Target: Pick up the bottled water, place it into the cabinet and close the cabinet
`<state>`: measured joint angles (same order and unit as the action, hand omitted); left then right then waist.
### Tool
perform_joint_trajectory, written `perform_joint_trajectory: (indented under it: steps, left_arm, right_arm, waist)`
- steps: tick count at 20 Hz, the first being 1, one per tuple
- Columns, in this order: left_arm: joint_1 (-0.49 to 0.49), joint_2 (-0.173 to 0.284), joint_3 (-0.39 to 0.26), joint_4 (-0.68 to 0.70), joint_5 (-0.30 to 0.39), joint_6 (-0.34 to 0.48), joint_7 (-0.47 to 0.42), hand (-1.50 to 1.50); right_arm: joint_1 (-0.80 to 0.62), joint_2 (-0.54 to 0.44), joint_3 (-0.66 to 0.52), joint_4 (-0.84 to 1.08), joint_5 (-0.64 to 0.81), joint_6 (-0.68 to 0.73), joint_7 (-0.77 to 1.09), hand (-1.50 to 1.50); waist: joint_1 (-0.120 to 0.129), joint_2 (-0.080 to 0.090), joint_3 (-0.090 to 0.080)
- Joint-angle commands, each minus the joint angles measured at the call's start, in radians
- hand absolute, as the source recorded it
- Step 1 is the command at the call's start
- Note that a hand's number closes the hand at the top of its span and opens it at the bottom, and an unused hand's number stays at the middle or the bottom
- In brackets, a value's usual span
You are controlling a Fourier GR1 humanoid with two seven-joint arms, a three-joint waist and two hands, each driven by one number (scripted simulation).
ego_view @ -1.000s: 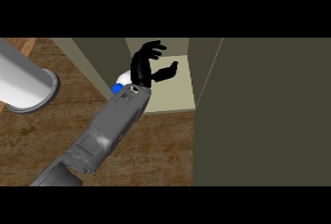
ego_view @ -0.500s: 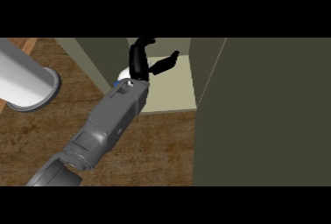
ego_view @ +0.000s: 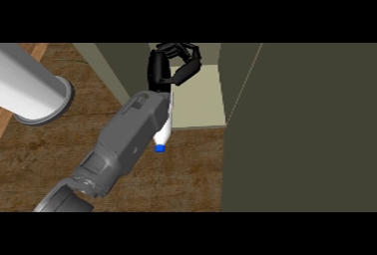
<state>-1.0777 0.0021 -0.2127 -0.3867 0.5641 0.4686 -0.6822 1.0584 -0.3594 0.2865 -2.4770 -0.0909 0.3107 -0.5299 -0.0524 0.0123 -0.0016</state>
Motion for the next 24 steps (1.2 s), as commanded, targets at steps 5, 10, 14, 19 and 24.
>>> perform_joint_trajectory:
  steps: [5, 10, 14, 19, 24]
  left_arm:
    - [0.129, -0.002, -0.139, -0.189, 0.102, -0.074, 0.044, 1.50]
    - [0.269, -0.002, -0.256, -0.398, 0.205, -0.204, 0.099, -1.50]
    - [0.453, -0.002, -0.397, -0.572, 0.236, -0.176, 0.082, -1.50]
    - [0.667, 0.007, -0.490, -0.767, 0.171, -0.148, 0.088, -1.50]
    - [0.879, 0.200, -0.485, -0.993, 0.174, -0.137, 0.085, -1.50]
  right_arm:
    - [0.038, 0.007, 0.067, -0.177, 0.039, -0.036, 0.099, -1.50]
    - [0.054, -0.005, 0.085, -0.184, 0.056, -0.044, 0.100, -1.50]
    - [0.063, 0.002, 0.082, -0.179, 0.040, -0.064, 0.092, -1.50]
    - [0.083, 0.003, 0.127, -0.208, 0.097, -0.098, 0.109, -1.50]
    - [0.092, -0.014, 0.124, -0.179, 0.111, -0.113, 0.069, -1.50]
  waist:
    - [0.021, -0.018, 0.000]
    - [0.036, -0.029, -0.002]
    - [0.043, -0.027, 0.000]
    - [0.076, -0.028, -0.001]
    - [0.085, -0.028, 0.000]
